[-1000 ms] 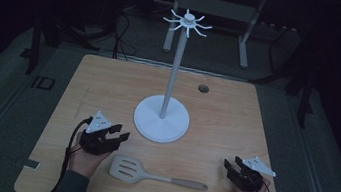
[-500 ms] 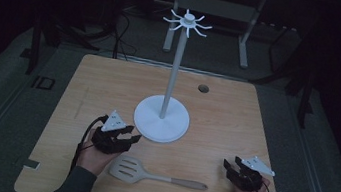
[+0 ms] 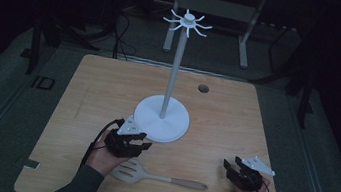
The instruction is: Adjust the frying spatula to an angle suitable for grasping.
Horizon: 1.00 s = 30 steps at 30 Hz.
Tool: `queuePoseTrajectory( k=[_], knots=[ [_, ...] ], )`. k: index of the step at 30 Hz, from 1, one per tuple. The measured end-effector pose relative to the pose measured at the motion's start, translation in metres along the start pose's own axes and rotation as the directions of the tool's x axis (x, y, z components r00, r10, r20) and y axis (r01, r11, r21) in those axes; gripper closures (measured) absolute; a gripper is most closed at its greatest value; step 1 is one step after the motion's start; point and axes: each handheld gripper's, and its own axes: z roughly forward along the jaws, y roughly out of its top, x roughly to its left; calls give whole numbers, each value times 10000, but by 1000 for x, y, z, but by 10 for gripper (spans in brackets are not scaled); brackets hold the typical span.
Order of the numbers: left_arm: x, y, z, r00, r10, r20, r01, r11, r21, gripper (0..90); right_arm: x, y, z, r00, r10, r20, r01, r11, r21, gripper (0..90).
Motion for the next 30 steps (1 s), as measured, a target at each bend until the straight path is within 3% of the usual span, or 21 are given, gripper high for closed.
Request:
queuePoseTrajectory(
  k=[2,5,7,10,13,14,17,20,21,22,23,24,25,27,29,30],
  knots=[
    [-2,0,2,9999,73,105,-73,9999,81,598,0,0,0,10000,1,2,-1,10000,1,487],
    [-8,3,12,9964,531,657,-565,9971,510,614,0,0,0,10000,-9,9,9,10000,8,485],
    [-9,3,13,9955,620,723,-663,9961,585,619,0,0,0,10000,-6,2,6,10000,0,485],
    [-17,7,22,9886,1091,1036,-1199,9873,1045,627,0,0,0,10000,-6,-11,6,10000,-3,483],
    [-23,8,29,9819,1322,1355,-1513,9782,1420,648,0,0,0,10000,-2,-32,2,10000,-6,480],
    [-23,8,29,9819,1322,1355,-1513,9782,1420,657,0,0,0,10000,-2,-32,2,10000,-6,480],
    [-32,8,41,9699,1685,1758,-2025,9590,1981,672,0,0,0,10000,19,-43,-19,10000,1,477],
    [-39,6,49,9608,1840,2074,-2308,9453,2305,686,0,0,0,10000,27,-49,-27,10000,1,475],
    [-39,6,49,9608,1840,2074,-2308,9453,2305,690,-1,0,0,10000,31,-54,-31,10000,1,475],
    [-43,5,53,9560,1885,2246,-2429,9383,2461,694,-1,0,0,10000,32,-59,-32,10000,8,475],
    [-45,5,56,9555,1955,2209,-2517,9309,2648,699,-1,0,0,10000,27,-63,-27,10000,7,474],
    [-45,5,56,9555,1955,2209,-2517,9309,2648,706,-1,0,0,10000,27,-66,-27,10000,7,474],
    [-48,4,60,9562,2040,2099,-2607,9196,2939,718,-1,0,0,10000,30,-67,-30,10000,7,474],
    [-49,3,62,9557,1964,2192,-2568,9205,2946,727,-1,0,0,10000,29,-68,-29,10000,8,475],
    [-53,2,65,9473,2046,2465,-2745,9151,2952,739,-1,0,0,10000,40,-71,-40,10000,4,474],
    [-53,2,65,9473,2046,2465,-2745,9151,2952,738,-1,0,0,10000,40,-71,-40,10000,4,474]
  ],
)
